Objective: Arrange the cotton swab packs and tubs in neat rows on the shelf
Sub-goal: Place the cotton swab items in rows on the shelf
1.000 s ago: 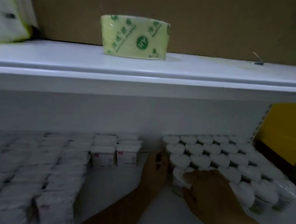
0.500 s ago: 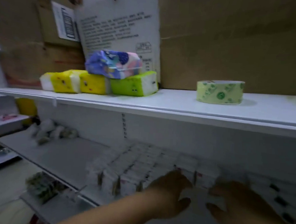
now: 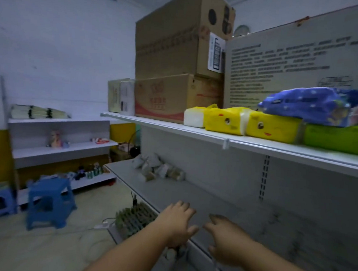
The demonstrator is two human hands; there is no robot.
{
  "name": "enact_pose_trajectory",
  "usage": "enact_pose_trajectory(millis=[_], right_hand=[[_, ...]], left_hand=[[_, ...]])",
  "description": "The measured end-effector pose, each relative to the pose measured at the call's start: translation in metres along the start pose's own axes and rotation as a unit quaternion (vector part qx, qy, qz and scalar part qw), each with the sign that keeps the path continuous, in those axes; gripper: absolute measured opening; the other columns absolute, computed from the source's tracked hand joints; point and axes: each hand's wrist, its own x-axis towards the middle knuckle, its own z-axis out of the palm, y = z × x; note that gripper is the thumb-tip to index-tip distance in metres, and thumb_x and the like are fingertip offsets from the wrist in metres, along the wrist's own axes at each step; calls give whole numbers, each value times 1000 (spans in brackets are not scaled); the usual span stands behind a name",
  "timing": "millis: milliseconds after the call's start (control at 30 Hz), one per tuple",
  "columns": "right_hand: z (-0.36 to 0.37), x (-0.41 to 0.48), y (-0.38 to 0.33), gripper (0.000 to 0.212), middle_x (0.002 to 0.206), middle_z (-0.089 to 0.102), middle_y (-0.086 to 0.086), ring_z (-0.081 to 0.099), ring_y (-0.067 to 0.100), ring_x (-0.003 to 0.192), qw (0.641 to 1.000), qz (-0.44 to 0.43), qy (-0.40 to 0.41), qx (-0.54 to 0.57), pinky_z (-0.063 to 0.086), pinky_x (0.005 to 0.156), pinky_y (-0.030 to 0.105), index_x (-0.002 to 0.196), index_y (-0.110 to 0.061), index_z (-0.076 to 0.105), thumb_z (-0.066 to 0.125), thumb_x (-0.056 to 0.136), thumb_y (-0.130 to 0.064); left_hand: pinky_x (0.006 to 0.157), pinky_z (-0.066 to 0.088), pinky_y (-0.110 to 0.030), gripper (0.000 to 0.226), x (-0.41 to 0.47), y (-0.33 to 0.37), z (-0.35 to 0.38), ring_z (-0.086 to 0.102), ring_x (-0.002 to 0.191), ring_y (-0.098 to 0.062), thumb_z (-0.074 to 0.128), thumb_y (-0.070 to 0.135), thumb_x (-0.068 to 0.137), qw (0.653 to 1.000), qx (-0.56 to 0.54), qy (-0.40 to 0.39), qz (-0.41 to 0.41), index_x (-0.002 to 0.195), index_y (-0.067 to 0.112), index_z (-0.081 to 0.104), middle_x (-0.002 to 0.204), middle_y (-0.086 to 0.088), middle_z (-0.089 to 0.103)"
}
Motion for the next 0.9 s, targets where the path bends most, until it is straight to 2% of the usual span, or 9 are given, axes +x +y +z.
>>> enact_pose_trajectory(millis=[67, 200, 300, 500, 700, 800, 900], right_hand=[[6, 24, -18, 60, 158, 6, 10, 11, 27, 144, 1000, 6, -13, -18, 23, 115, 35, 145, -21, 27, 50, 91, -37], [7, 77, -35, 65, 159, 2, 9, 7, 27, 145, 999, 16, -35, 3, 20, 117, 37, 148, -20, 19, 50, 93, -36], [9, 117, -38, 70, 160, -2, 7, 3, 25, 146, 998, 25, -51, 20, 18, 118, 37, 150, -25, 11, 50, 93, -33], [24, 203, -20, 70, 159, -8, 3, -3, 22, 147, 998, 26, -47, 34, 14, 119, 36, 151, -30, 3, 45, 95, -31], [26, 310, -6, 69, 159, 1, 10, 6, 26, 146, 999, 6, -8, 32, 20, 117, 38, 151, -26, 9, 47, 94, -31], [26, 353, -1, 66, 159, 3, 7, 9, 25, 146, 999, -3, 10, 43, 23, 115, 36, 150, -26, 11, 47, 94, -31], [32, 379, 10, 66, 159, 2, 1, 12, 23, 146, 998, 4, 42, 52, 24, 114, 33, 150, -28, 12, 46, 94, -33]], left_hand=[[118, 10, -44, 63, -3, -40, 9, 4, 146, -25, 30, 52, 98, 999, 14, -28, -21, 149, 17, 22, 158, -7, 13], [119, 9, -47, 64, 6, -104, 19, 1, 147, -25, 28, 54, 97, 996, -12, -53, -69, 149, 18, 21, 158, -6, 12], [119, 7, -47, 66, 21, -138, 26, -1, 147, -21, 28, 57, 95, 996, -23, -65, -64, 149, 21, 20, 159, -2, 9], [119, 8, -42, 63, 66, -195, 29, 4, 147, -22, 31, 55, 96, 994, -23, -63, -85, 148, 20, 23, 158, -3, 14], [116, 19, -36, 63, 121, -257, 17, 17, 143, -23, 36, 52, 96, 985, -19, -129, -112, 148, 18, 24, 155, -5, 23], [117, 20, -37, 63, 147, -286, 15, 16, 144, -22, 37, 52, 96, 983, -38, -119, -133, 149, 20, 23, 156, -2, 22], [115, 25, -35, 63, 170, -308, 19, 25, 141, -22, 39, 51, 96, 985, -32, -102, -138, 149, 20, 23, 155, -2, 24]])
